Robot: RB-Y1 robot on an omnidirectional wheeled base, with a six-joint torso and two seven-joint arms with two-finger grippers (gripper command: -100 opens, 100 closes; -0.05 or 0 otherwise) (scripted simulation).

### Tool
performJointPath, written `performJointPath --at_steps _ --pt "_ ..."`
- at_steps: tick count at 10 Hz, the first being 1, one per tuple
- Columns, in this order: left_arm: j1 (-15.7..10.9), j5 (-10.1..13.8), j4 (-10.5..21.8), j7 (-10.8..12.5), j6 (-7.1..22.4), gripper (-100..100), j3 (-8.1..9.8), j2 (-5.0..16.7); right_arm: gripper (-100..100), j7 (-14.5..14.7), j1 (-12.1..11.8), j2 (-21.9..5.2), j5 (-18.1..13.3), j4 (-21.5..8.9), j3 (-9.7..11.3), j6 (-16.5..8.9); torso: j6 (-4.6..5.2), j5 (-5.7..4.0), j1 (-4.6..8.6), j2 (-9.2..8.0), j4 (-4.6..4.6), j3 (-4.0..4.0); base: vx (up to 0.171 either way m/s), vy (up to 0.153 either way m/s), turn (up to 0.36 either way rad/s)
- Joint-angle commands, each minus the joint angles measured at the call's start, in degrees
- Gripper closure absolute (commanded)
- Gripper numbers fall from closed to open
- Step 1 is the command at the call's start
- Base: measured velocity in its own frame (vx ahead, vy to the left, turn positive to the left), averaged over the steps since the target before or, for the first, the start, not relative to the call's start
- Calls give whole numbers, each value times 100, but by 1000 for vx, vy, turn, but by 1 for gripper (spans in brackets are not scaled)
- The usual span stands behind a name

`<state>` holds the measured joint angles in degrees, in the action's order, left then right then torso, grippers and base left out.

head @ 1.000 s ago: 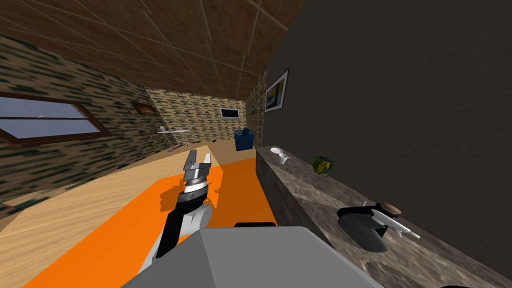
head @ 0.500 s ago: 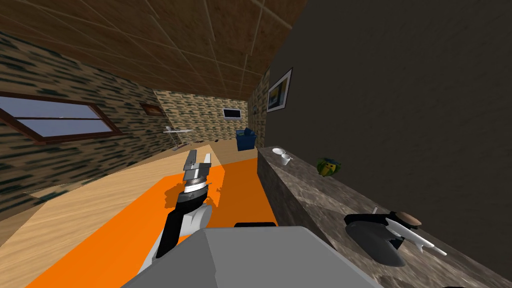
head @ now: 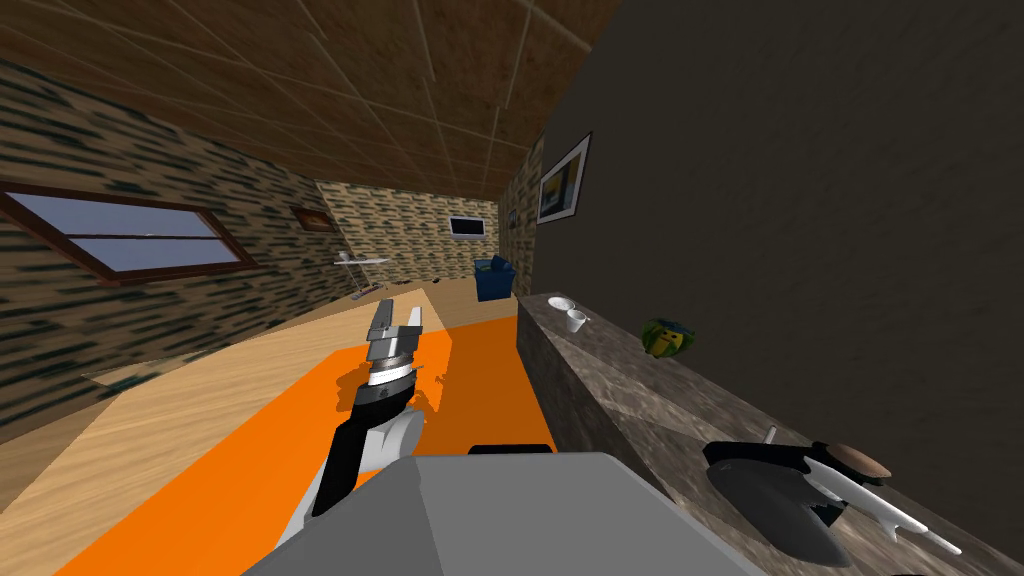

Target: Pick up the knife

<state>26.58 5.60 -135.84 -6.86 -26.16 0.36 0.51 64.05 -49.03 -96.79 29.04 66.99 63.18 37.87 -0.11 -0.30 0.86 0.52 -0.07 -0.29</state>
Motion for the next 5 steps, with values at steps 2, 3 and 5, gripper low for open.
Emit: performJointPath --at_steps 2,3,5 --pt "0 0 0 0 0 0 0 0 100 32 -1 0 17 0 0 2 0 0 1 -1 1 1 0 0 0" --pt "0 0 0 0 0 0 0 0 100 29 -1 0 15 0 0 1 0 -1 2 -2 1 1 0 0 0" --pt "0 0 0 0 0 0 0 0 100 -21 -6 15 45 5 0 -1 -24 -7 6 -3 -1 1 1 -1 -19"
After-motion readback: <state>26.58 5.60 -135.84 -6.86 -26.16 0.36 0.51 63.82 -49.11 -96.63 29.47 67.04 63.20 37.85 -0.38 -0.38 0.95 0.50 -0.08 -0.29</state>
